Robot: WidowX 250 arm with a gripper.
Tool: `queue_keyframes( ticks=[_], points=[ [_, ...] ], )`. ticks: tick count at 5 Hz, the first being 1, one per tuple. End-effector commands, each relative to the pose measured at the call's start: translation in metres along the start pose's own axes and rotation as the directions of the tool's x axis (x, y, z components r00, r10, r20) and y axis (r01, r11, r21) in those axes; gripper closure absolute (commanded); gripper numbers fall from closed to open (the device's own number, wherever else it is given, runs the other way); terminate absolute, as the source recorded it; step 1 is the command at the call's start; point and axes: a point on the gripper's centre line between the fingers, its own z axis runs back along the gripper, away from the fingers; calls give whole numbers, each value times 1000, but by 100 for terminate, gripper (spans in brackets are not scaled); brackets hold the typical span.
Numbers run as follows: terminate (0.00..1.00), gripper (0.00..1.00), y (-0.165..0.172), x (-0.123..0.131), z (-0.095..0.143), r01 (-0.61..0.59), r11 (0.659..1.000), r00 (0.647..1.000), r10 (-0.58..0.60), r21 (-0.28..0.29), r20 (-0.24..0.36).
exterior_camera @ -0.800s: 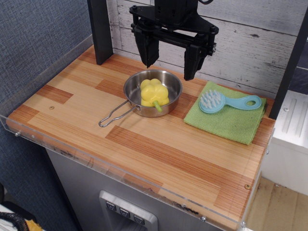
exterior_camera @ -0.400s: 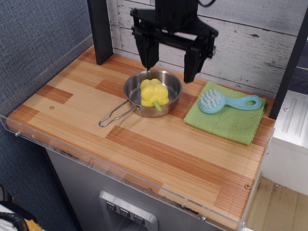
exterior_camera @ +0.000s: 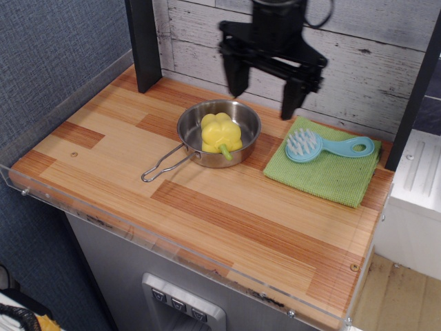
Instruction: Place the blue brush on the front left corner of the table
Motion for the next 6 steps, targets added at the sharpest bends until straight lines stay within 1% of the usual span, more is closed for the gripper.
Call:
queue_keyframes(
  ticks=[1,2,3,4,5,6],
  points=[
    [0,0,-12,57,-14,109,994,994,-108,-17,33],
    [0,0,-25,65,-26,136,989,991,-135,-52,22],
    [0,0,-33,66,-27,142,986,989,-139,-86,45],
    [0,0,-43,65,-22,151,984,988,-146,-96,60],
    [0,0,-45,60,-27,155,983,988,-153,-96,32],
    [0,0,-47,52,-44,162,980,986,-166,-120,-27]
  ],
)
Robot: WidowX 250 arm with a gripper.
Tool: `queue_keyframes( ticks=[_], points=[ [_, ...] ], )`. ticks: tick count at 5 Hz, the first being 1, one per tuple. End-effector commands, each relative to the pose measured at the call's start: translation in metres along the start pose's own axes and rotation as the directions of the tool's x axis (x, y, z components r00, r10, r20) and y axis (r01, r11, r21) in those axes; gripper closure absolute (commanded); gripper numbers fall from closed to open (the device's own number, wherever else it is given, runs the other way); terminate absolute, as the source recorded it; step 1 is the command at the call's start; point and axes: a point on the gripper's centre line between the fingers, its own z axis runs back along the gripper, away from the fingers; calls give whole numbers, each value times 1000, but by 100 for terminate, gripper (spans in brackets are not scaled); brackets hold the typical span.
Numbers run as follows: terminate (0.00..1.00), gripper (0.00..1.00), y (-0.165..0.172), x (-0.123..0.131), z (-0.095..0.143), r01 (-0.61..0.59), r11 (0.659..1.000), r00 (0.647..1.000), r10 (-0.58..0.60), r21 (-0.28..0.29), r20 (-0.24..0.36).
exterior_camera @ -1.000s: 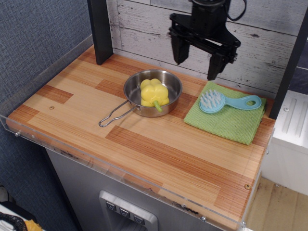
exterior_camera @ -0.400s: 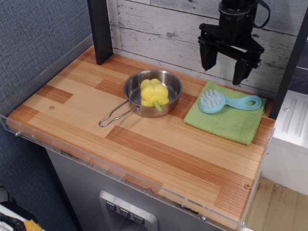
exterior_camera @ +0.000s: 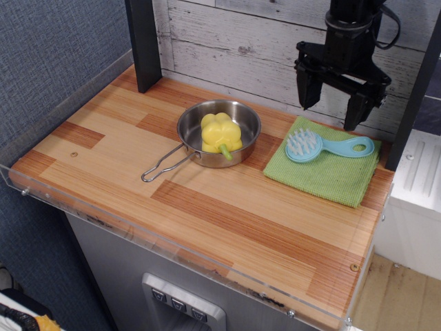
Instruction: Place the blue brush on the front left corner of the table
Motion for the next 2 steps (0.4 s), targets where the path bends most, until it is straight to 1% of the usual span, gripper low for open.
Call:
queue_keyframes(
  ticks=[1,2],
  points=[
    [0,0,-5,-3,-9,31,999,998,-33,-34,-47],
    [0,0,-4,-2,-19,40,998,997,-43,-44,-63]
  ],
)
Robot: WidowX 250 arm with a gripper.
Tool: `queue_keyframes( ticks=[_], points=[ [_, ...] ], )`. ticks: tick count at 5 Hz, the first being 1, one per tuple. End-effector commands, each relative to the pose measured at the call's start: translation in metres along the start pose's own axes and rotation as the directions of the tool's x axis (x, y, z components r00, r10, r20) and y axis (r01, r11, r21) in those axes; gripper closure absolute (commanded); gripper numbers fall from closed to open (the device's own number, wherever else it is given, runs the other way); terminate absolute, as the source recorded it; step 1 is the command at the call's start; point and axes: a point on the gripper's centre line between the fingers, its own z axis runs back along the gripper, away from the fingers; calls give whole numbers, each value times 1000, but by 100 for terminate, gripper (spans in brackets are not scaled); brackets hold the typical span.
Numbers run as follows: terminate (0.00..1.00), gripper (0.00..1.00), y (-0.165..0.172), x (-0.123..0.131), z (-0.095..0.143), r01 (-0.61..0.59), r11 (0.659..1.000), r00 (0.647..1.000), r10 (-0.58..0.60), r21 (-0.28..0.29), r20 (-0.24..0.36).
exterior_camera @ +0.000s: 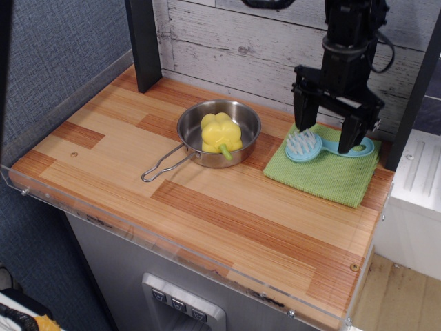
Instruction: Place the blue brush on the front left corner of the table
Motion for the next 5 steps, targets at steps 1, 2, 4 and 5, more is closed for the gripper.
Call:
queue_keyframes(
  ticks=[1,2,4,5],
  points=[
    [0,0,1,15,1,26,1000,1000,-26,-14,14],
    [0,0,0,18,-4,34,999,999,-34,-25,-3],
    [0,100,-3,21,-9,43,998,999,-44,-36,-13],
    [0,100,-4,22,-7,55,998,998,-56,-43,-22]
  ],
)
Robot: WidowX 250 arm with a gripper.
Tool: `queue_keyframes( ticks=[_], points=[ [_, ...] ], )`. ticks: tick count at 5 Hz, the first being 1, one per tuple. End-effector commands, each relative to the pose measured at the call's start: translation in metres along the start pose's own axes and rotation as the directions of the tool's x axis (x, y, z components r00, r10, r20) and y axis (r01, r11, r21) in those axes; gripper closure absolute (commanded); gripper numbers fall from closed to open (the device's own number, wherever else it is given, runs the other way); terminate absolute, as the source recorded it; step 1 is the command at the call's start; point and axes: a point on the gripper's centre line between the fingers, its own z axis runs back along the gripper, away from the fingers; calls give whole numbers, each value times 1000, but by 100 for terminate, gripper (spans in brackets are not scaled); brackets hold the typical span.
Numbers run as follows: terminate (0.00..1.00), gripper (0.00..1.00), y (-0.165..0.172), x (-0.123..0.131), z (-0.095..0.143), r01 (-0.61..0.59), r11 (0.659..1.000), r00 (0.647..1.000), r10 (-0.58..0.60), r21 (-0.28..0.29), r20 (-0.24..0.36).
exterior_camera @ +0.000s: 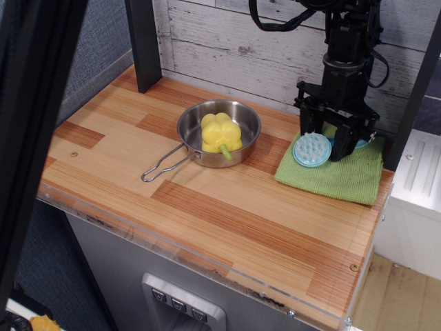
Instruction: Place the blue brush on the front left corner of the table
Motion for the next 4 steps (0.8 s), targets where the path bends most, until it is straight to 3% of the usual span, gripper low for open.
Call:
queue_keyframes(
  ticks=[1,4],
  points=[
    [0,100,-9,7,32,35,999,997,-35,6,66],
    [0,100,-20,4,85,48,999,972,-52,19,228]
  ],
)
